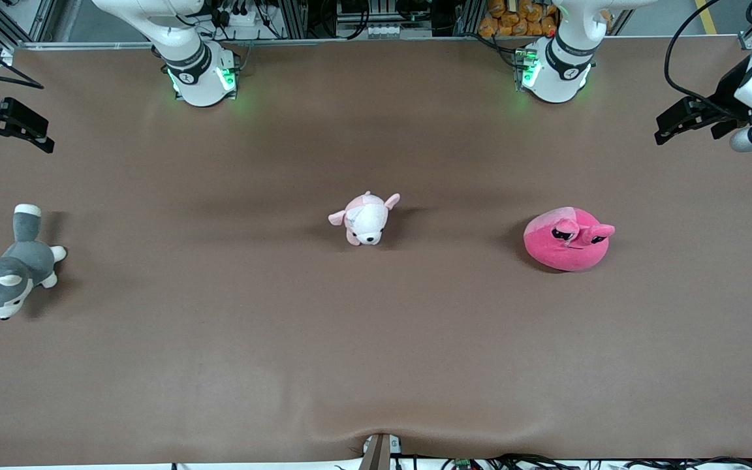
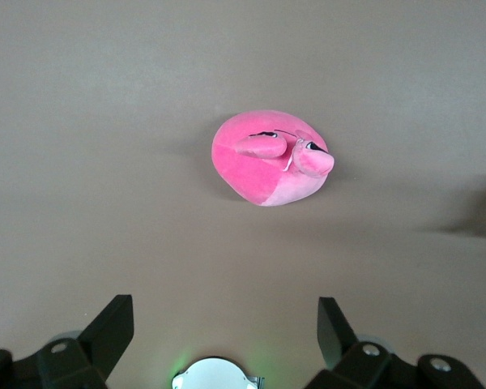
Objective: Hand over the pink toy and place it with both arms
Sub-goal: 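Move the left gripper toward the pink round plush and lower it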
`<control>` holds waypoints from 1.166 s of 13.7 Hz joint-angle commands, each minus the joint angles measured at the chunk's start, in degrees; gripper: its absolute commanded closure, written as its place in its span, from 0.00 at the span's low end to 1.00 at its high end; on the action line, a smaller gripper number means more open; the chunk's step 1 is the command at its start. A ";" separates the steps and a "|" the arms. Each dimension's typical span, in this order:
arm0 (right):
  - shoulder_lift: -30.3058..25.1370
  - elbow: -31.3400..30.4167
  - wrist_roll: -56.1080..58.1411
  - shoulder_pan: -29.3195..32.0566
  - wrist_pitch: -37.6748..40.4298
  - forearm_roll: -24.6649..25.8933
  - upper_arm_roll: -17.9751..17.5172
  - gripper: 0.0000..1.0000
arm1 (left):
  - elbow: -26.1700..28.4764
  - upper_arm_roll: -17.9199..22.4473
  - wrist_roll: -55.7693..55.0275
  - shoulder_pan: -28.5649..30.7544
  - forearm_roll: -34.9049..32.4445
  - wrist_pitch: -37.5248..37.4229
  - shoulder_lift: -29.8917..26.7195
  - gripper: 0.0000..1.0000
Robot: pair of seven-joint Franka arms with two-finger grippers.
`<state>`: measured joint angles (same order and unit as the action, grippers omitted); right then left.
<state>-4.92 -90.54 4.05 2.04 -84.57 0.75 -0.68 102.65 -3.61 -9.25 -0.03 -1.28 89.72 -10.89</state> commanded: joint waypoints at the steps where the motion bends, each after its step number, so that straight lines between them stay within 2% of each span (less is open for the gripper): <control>1: 0.52 0.98 0.87 0.86 0.72 -1.11 -0.20 0.00 | 3.78 -0.43 -0.50 0.56 0.14 1.86 -3.17 0.00; 7: 0.52 0.98 0.87 0.77 0.73 -1.11 -0.20 0.00 | 8.97 -0.25 -1.64 0.73 0.22 7.92 -3.79 0.00; 13: 0.52 1.07 0.87 0.86 0.64 -1.11 -0.20 0.00 | 11.87 -0.96 -12.96 1.00 0.22 11.08 -2.48 0.00; 16: 0.52 0.98 0.87 0.86 0.64 -1.19 -0.20 0.00 | 12.31 -0.87 -22.62 1.00 0.22 11.88 -0.63 0.00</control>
<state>-4.90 -90.55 4.05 2.04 -84.53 0.75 -0.65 114.22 -3.99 -26.85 0.29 -1.27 100.11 -12.20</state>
